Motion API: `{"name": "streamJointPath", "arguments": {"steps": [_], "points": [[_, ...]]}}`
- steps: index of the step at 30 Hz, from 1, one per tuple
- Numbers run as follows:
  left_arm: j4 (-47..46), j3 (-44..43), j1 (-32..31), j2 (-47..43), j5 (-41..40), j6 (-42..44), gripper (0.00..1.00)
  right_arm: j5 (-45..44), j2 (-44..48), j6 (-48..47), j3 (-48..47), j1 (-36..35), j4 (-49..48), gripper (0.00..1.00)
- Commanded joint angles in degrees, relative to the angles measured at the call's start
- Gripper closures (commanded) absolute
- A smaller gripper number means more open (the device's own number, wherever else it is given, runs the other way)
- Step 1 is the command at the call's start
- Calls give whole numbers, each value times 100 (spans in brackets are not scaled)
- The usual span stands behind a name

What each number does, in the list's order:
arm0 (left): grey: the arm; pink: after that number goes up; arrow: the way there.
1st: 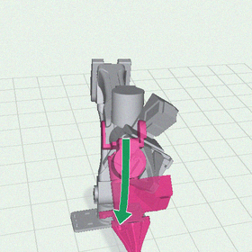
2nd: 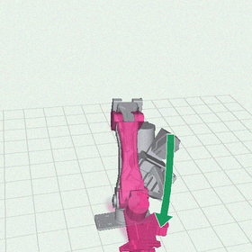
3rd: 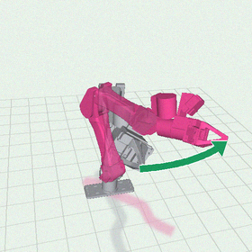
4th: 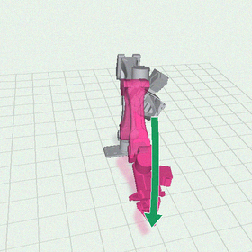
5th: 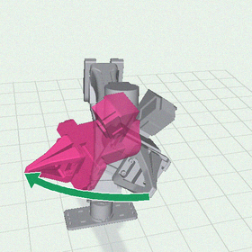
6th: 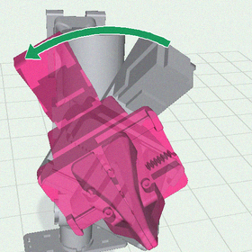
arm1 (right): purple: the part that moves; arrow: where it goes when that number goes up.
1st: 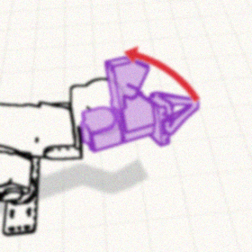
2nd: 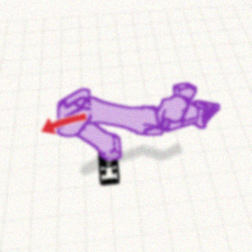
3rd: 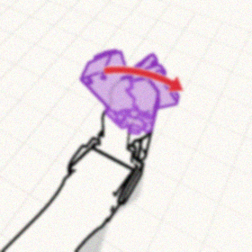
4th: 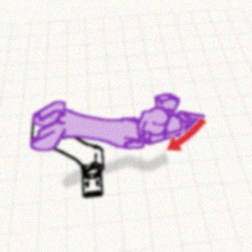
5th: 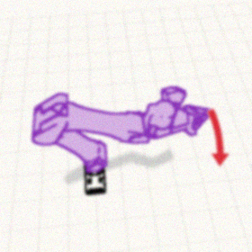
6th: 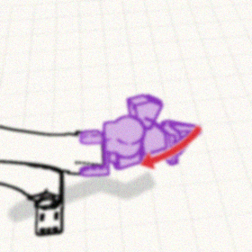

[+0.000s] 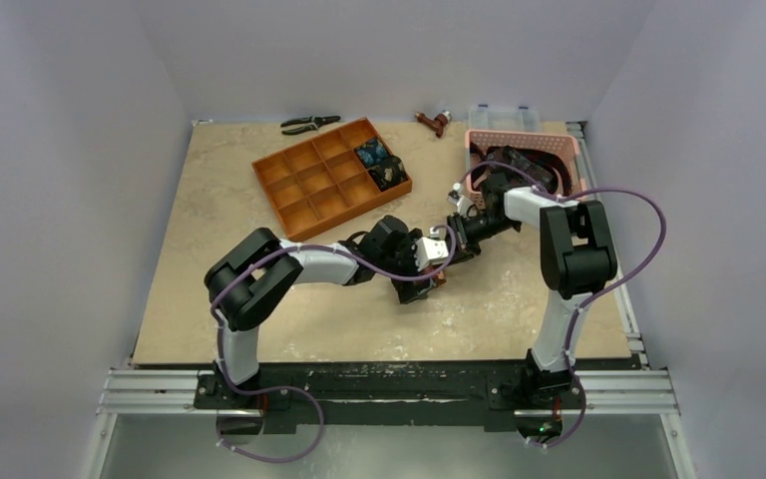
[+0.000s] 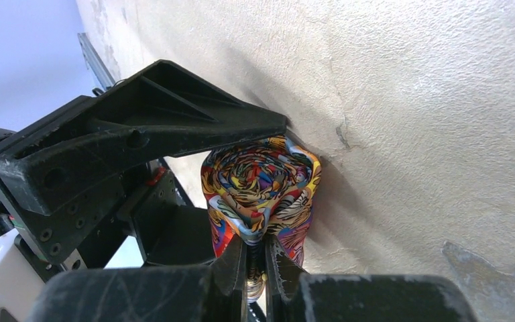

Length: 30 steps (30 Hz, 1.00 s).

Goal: Roll the ties
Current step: Pick up the tie at the center of the board.

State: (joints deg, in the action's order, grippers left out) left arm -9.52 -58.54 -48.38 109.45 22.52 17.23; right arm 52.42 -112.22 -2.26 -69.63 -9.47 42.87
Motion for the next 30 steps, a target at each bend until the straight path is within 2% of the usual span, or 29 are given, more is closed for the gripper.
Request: {"name": "streamJointPath", "arguments": {"steps": [1, 11, 16, 18, 20, 22, 24, 28, 30], "points": [[-379, 33, 22, -21, 524, -141, 0, 86, 29, -311, -14, -24, -248, 100], [-341, -501, -100, 616, 400, -42, 1, 727, -300, -604, -139, -26, -78, 100], [-130, -481, -102, 668, 442, 98, 25, 856, -325, -598, -182, -23, -47, 100], [-30, -409, -101, 662, 417, 208, 42, 845, -310, -621, -197, -26, -25, 100], [2, -283, -101, 579, 400, 297, 55, 825, -277, -614, -207, -16, -24, 100], [56, -179, -106, 486, 443, 415, 59, 822, -237, -605, -193, -13, -45, 100], [73, -127, -102, 376, 475, 450, 52, 820, -205, -583, -177, -19, -76, 100], [390, -282, -97, 50, 188, 280, 2, 836, -148, -590, -176, -19, -80, 100], [664, -373, -59, -279, -10, 222, 0, 881, -78, -616, -206, -19, -61, 100]]}}
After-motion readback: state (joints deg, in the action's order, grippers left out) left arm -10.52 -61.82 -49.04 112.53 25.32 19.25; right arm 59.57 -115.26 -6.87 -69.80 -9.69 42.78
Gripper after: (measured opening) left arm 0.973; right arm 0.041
